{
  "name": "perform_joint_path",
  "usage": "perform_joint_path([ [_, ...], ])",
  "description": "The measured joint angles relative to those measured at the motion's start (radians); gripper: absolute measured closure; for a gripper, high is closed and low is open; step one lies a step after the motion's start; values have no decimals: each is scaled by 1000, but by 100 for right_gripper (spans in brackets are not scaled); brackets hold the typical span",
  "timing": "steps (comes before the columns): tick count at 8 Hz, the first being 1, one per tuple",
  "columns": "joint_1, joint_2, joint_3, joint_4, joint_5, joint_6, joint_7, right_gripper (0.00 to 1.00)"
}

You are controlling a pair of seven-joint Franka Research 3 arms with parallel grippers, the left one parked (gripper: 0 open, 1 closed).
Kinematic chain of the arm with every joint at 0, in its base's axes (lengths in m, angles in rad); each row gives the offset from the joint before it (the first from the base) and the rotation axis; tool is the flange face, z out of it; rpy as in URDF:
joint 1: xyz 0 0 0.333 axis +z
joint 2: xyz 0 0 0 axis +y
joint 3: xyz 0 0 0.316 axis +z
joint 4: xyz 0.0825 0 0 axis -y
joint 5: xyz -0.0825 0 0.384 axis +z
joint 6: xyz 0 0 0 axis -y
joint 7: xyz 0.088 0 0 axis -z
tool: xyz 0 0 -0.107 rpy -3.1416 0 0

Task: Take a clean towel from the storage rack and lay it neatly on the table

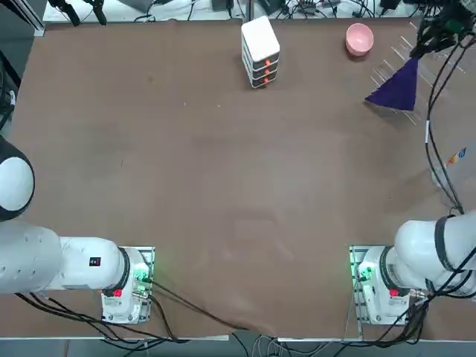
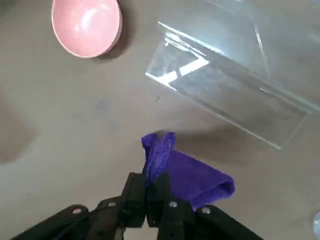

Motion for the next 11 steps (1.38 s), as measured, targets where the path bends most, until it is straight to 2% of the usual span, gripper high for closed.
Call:
perform_joint_path([
  [2, -6, 19, -12, -6, -1, 103, 101, 96],
  [3, -7, 19, -15, -16, -1, 107, 119, 96],
  [5, 32, -7, -1, -108, -1, 102, 120, 96],
  [7, 172, -30, 8, -220, -2, 110, 134, 96],
  [9, 303, -31, 12, -280, -3, 134, 191, 96],
  [11, 396, 2, 12, -318, -4, 219, 249, 96],
])
